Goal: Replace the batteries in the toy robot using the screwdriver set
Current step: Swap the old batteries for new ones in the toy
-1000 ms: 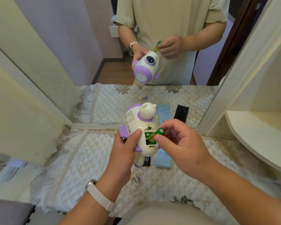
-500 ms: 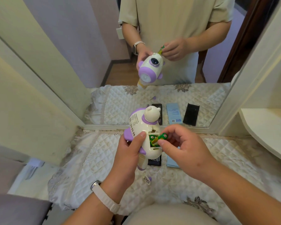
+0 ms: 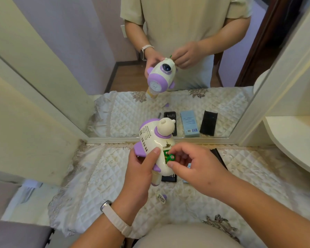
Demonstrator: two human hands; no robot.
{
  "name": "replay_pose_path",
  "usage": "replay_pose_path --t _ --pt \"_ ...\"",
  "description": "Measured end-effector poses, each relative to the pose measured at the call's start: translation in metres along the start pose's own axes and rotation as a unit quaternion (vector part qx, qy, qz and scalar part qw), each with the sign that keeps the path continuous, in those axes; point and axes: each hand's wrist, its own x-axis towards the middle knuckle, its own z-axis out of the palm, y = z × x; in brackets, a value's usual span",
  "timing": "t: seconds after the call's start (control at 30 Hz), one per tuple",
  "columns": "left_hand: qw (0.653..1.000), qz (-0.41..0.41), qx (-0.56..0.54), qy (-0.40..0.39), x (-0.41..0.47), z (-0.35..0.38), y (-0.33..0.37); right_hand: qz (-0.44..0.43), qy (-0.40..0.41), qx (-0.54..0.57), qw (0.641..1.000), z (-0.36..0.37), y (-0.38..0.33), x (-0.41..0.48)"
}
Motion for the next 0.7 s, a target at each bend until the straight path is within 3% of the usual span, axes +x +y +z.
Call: replay_pose_path --t 0.23,0.4,0.7 --pt "0.999 -0.032 -0.031 -0.013 0.007 -0.005 -0.010 -0.011 0.000 0.004 1.000 0.001 0.005 0.001" --pt "0.999 -0.037 -0.004 0.025 0.010 -0.022 -0.022 0.045 0.005 -0.020 0.999 0.008 0.035 -0.006" --pt "0.992 -0.071 0.049 0.090 0.010 -0.091 -0.058 0.166 -0.107 -0.131 0.972 0.073 0.111 -0.029"
